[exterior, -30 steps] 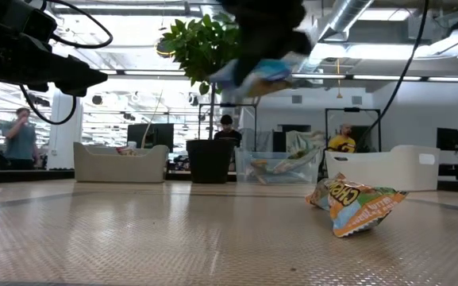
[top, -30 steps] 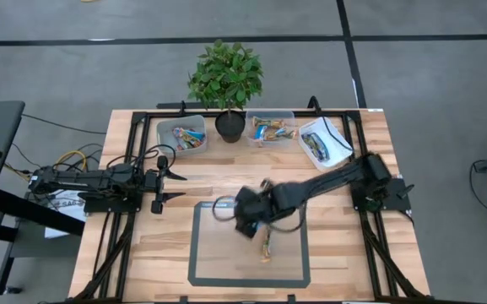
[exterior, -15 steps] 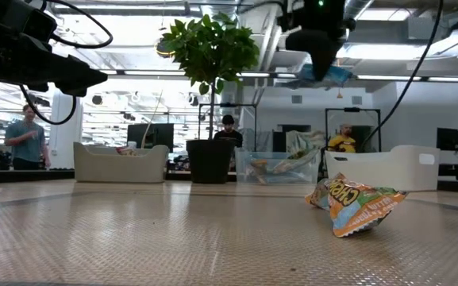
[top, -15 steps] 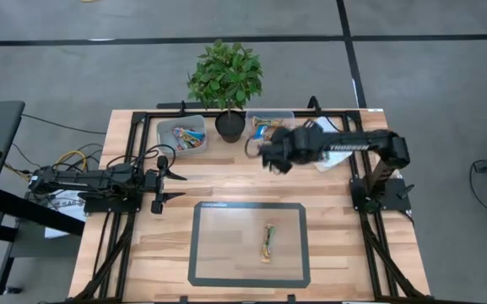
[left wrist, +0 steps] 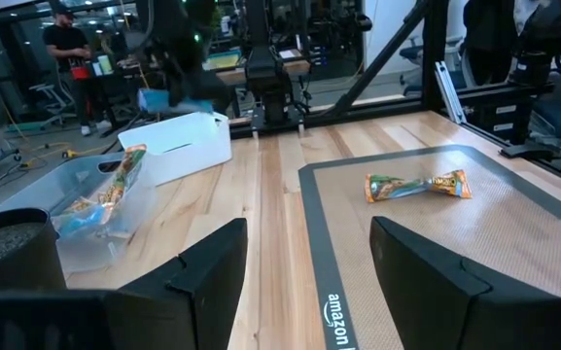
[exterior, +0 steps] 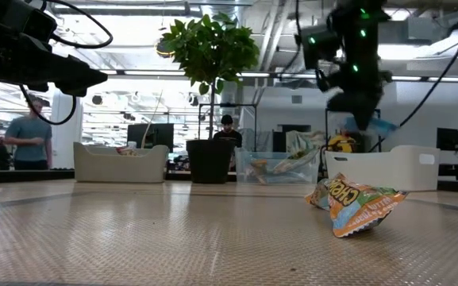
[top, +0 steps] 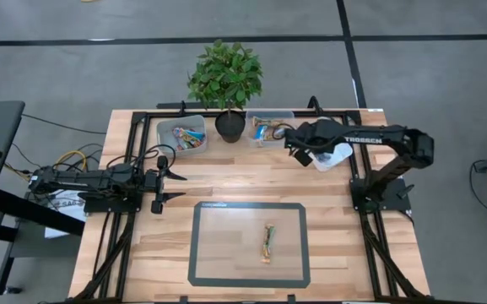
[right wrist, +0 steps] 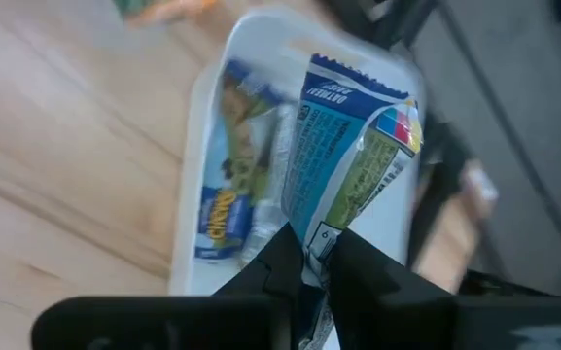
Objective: Pick and place Granola Bars by type
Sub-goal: Put the blue granola bar into the white bin, then put the yellow granola bar into the transparent bin
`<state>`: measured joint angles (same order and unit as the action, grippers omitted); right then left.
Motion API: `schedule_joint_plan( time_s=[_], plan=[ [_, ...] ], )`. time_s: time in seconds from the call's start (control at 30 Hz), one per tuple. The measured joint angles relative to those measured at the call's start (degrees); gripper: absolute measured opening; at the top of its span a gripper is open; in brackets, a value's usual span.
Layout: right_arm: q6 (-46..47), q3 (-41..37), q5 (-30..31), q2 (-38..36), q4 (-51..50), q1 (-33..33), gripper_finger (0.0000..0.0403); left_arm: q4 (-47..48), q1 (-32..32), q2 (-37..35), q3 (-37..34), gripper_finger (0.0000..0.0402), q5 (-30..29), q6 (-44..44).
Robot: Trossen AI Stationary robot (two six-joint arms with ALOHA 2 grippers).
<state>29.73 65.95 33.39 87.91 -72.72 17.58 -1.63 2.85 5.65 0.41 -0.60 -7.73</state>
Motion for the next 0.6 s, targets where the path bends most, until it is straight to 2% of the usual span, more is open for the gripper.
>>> schedule_joint_plan(
  time_s=[0.17, 0.3, 0.43, 0.6],
  plan=[
    [-1.72, -8.54, -3.49, -2.15, 7.58, 3.69, 0.0037, 0.0, 0.0, 0.0, 0.0, 0.0212, -0.02, 0.0],
    [-2.13, -10.62, -3.49, -1.81, 8.75, 6.28, 0.006, -0.01, 0.0, -0.02, 0.0, 0.0213, -0.02, 0.0],
    [-4.82, -10.8, -3.82, -1.63, 10.05, 7.17, 0.0106, -0.01, 0.0, -0.02, 0.01, 0.0213, -0.02, 0.0],
    [-4.57, -10.8, -6.22, -1.73, 12.49, 6.88, 0.019, 0.0, 0.0, -0.02, 0.02, 0.0212, 0.0, 0.0]
  ],
)
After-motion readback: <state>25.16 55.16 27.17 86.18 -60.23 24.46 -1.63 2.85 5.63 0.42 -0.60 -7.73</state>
